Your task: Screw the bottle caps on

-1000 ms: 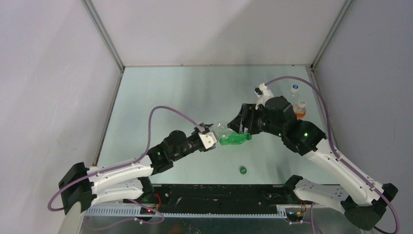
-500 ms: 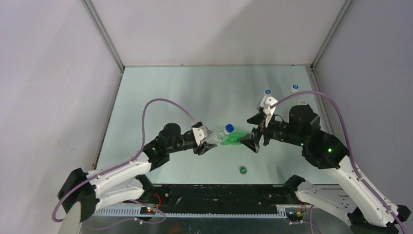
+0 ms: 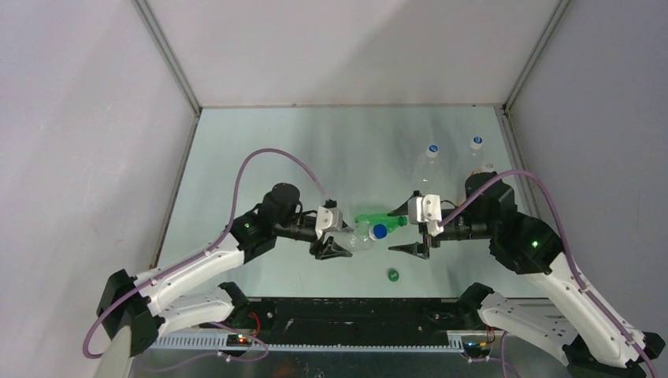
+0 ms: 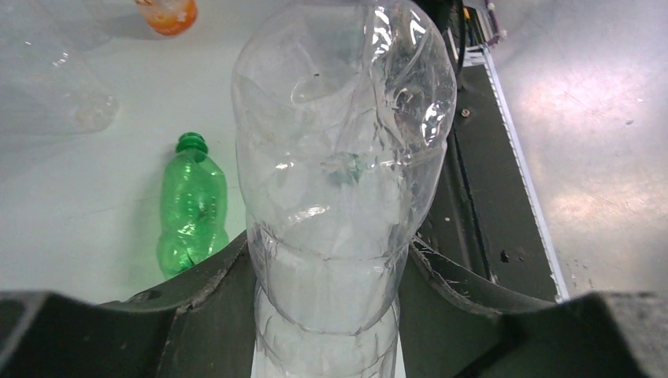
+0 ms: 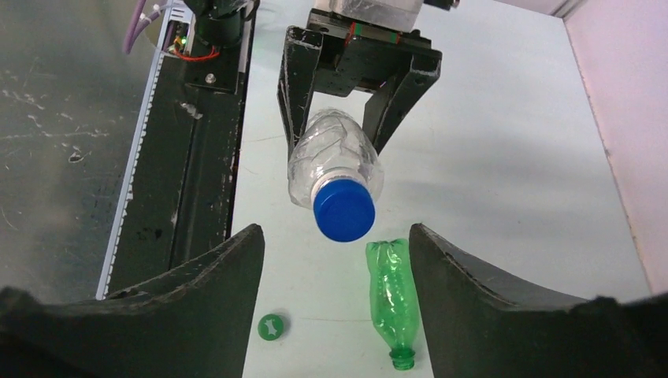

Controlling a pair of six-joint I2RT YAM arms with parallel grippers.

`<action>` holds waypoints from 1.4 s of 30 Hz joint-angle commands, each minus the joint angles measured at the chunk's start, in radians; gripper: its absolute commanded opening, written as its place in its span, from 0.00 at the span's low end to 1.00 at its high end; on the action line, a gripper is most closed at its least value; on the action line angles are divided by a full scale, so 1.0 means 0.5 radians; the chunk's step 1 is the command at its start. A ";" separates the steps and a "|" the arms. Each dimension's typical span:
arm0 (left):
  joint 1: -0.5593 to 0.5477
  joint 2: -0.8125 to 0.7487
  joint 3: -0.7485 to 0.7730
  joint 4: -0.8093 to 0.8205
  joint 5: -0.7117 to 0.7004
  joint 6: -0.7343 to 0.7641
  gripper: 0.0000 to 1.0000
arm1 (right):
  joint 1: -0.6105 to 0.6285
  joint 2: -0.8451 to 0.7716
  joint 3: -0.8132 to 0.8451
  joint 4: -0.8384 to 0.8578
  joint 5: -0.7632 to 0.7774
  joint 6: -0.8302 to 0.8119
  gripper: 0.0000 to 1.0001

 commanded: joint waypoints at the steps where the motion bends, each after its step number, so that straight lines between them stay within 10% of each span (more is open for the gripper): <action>1: 0.011 0.021 0.098 -0.137 0.145 0.091 0.00 | -0.004 0.040 0.011 0.045 -0.111 -0.121 0.66; 22: 0.011 0.092 0.196 -0.191 0.196 0.142 0.00 | -0.003 0.230 0.086 -0.122 -0.195 -0.209 0.44; 29: 0.010 0.094 0.224 -0.163 0.127 0.148 0.00 | -0.002 0.264 0.086 -0.107 -0.179 -0.141 0.16; 31: 0.009 0.074 0.208 -0.123 0.036 0.150 0.00 | -0.002 0.282 0.088 -0.079 -0.122 -0.041 0.01; 42: -0.404 -0.162 -0.007 0.511 -1.543 0.562 0.00 | -0.010 0.513 0.086 0.102 0.628 1.492 0.00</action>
